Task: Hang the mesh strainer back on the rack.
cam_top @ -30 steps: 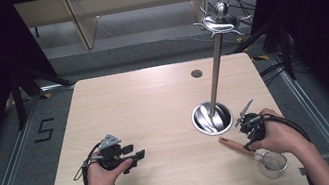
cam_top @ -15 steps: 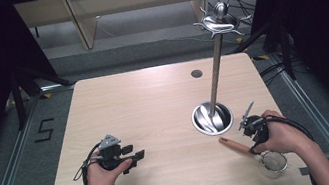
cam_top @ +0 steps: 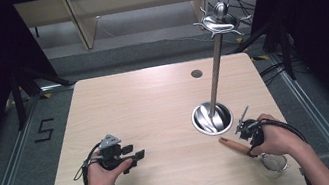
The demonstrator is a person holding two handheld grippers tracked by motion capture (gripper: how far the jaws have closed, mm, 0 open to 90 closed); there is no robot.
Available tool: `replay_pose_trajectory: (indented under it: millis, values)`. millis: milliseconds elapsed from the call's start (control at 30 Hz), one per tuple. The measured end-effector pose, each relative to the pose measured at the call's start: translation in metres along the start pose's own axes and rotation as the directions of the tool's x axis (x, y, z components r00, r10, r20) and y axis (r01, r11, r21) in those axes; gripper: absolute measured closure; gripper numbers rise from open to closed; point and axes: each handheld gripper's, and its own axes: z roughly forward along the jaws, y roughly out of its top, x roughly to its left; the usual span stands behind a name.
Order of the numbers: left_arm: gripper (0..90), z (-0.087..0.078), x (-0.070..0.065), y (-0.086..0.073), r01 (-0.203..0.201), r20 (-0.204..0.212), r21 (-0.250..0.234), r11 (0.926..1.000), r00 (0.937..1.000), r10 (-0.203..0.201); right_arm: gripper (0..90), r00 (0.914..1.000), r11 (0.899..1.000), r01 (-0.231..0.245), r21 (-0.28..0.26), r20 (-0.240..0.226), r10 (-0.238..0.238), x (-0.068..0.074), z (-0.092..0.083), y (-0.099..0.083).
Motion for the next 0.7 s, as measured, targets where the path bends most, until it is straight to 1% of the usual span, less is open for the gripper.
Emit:
replay_pose_trajectory:
  millis: [33,67,133,200,233,300,333,367,400,433,500,533,567,600,700]
  values:
    - [42.8,0.0,0.0,0.0,0.0,0.0,0.0,1.0,1.0,0.0,55.8,1.0,1.0,-0.007,0.007,-0.004,0.007,0.0002,0.0009,0.0001]
    - [42.8,0.0005,-0.0004,-0.0001,0.003,0.003,-0.003,1.0,1.0,-0.003,56.4,0.9999,1.0,-0.009,0.002,-0.005,0.009,0.0002,0.0022,0.0001]
    - [42.8,0.0006,-0.0003,-0.0001,0.002,0.002,-0.002,1.0,1.0,-0.002,57.2,1.0,1.0,0.005,0.017,-0.008,-0.005,-0.001,0.003,0.001]
    - [42.8,0.0006,-0.0003,0.0,0.003,0.002,-0.001,1.0,1.0,-0.003,57.4,1.0,1.0,0.004,0.016,-0.008,-0.004,-0.0011,0.0037,0.0012]
    - [42.7,0.0005,-0.0003,0.0001,0.003,0.001,-0.003,1.0,1.0,-0.003,59.2,0.9998,1.0,-0.012,0.021,-0.016,0.012,-0.0005,0.0054,0.0013]
    - [42.8,0.0004,-0.0003,0.0001,0.004,0.0,-0.003,1.0,1.0,-0.004,59.6,0.9998,1.0,-0.007,0.021,-0.018,0.007,-0.0011,0.006,0.0016]
    - [42.8,0.0007,-0.0002,0.0001,0.003,0.002,-0.002,1.0,1.0,-0.003,60.5,0.9996,1.0,0.016,0.006,-0.023,-0.016,-0.0036,0.0084,0.0021]
    - [42.8,0.0007,-0.0002,0.0001,0.003,0.002,-0.002,1.0,1.0,-0.003,61.1,0.9995,1.0,0.026,0.0,-0.02,-0.026,-0.0045,0.0093,0.0018]
    - [42.8,0.0012,-0.0007,0.0,0.007,0.005,-0.006,1.0,1.0,-0.007,61.7,0.9998,1.0,-0.009,0.014,-0.016,0.009,-0.0016,0.0087,0.0018]
    - [42.8,0.0012,-0.0007,0.0,0.007,0.005,-0.006,1.0,1.0,-0.007,62.4,0.9997,1.0,-0.01,0.011,-0.023,0.011,-0.0016,0.0087,0.0018]
    - [42.8,0.0005,-0.0001,0.0001,0.002,0.003,0.0,1.0,1.0,-0.002,64.8,0.9998,1.0,-0.003,0.006,-0.017,0.003,-0.0025,0.0087,0.0015]
    - [42.8,0.0005,-0.0001,0.0001,0.002,0.003,0.0,1.0,1.0,-0.002,65.9,0.9995,1.0,-0.02,0.002,-0.024,0.021,-0.0018,0.0088,0.001]
    - [42.8,0.0005,-0.0001,0.0001,0.002,0.001,-0.001,1.0,1.0,-0.002,65.9,0.9995,1.0,-0.02,0.002,-0.024,0.021,-0.0018,0.0088,0.001]
    - [42.8,0.0004,0.0,0.0001,0.002,0.002,-0.001,1.0,1.0,-0.002,68.0,0.9988,0.999,-0.037,0.001,-0.034,0.037,-0.0013,0.0085,0.0006]
    - [42.8,0.0005,-0.0001,0.0001,0.002,0.002,-0.001,1.0,1.0,-0.002,68.4,0.9993,1.0,-0.025,0.002,-0.027,0.025,-0.0021,0.0079,0.0005]
